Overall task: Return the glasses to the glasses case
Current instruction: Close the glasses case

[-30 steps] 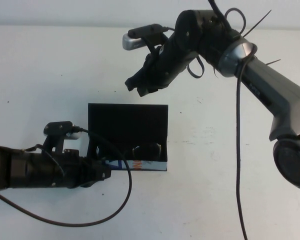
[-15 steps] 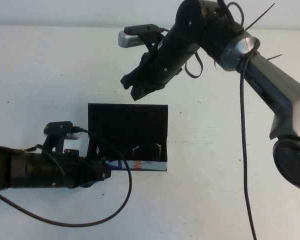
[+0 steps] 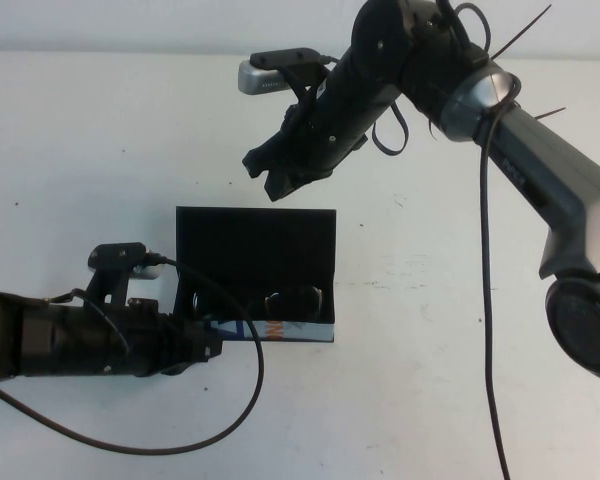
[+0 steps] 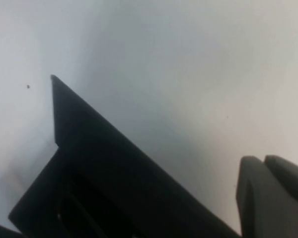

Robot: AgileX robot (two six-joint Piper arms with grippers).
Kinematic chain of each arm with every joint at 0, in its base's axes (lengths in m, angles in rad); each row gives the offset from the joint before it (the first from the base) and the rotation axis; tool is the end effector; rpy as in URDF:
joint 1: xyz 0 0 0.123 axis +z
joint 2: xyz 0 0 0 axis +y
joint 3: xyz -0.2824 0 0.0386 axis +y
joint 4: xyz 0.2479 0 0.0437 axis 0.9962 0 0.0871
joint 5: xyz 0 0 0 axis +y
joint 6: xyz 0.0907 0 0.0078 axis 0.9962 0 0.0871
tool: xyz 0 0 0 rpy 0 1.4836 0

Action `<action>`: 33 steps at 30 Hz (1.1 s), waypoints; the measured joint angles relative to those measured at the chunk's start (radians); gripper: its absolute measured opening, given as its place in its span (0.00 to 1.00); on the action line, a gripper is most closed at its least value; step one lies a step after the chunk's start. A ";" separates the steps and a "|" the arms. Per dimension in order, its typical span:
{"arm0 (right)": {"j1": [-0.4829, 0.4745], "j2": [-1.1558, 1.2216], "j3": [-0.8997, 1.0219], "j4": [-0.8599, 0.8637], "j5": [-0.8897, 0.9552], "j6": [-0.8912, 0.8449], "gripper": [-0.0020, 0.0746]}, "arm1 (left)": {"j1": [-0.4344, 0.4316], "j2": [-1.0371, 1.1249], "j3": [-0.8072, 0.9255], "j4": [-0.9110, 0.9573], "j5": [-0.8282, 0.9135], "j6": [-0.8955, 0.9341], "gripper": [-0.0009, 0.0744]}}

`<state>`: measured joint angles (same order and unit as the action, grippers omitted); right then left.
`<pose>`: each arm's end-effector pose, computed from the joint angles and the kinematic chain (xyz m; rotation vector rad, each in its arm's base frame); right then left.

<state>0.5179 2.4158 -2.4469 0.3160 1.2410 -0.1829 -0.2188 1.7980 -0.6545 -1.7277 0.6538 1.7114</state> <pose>0.4404 0.2817 0.2551 -0.8850 2.5573 0.5363 0.2681 -0.1157 0.1234 0.4668 2.4222 -0.9211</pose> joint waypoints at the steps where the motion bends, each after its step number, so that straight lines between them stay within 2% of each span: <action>1: 0.000 0.002 0.000 -0.004 0.000 0.000 0.02 | 0.000 0.000 0.000 0.000 0.000 0.000 0.01; 12: 0.000 0.028 0.008 0.059 0.001 0.002 0.02 | 0.000 0.000 -0.002 0.000 0.000 0.012 0.01; 21: 0.013 -0.103 0.260 0.085 -0.003 -0.020 0.02 | 0.000 0.000 -0.002 0.000 -0.004 0.012 0.01; 33: 0.082 -0.277 0.516 0.081 -0.007 -0.044 0.02 | 0.000 0.000 -0.002 0.000 -0.008 -0.007 0.01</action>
<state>0.6003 2.1392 -1.9310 0.3974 1.2339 -0.2271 -0.2188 1.7980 -0.6561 -1.7277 0.6460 1.7045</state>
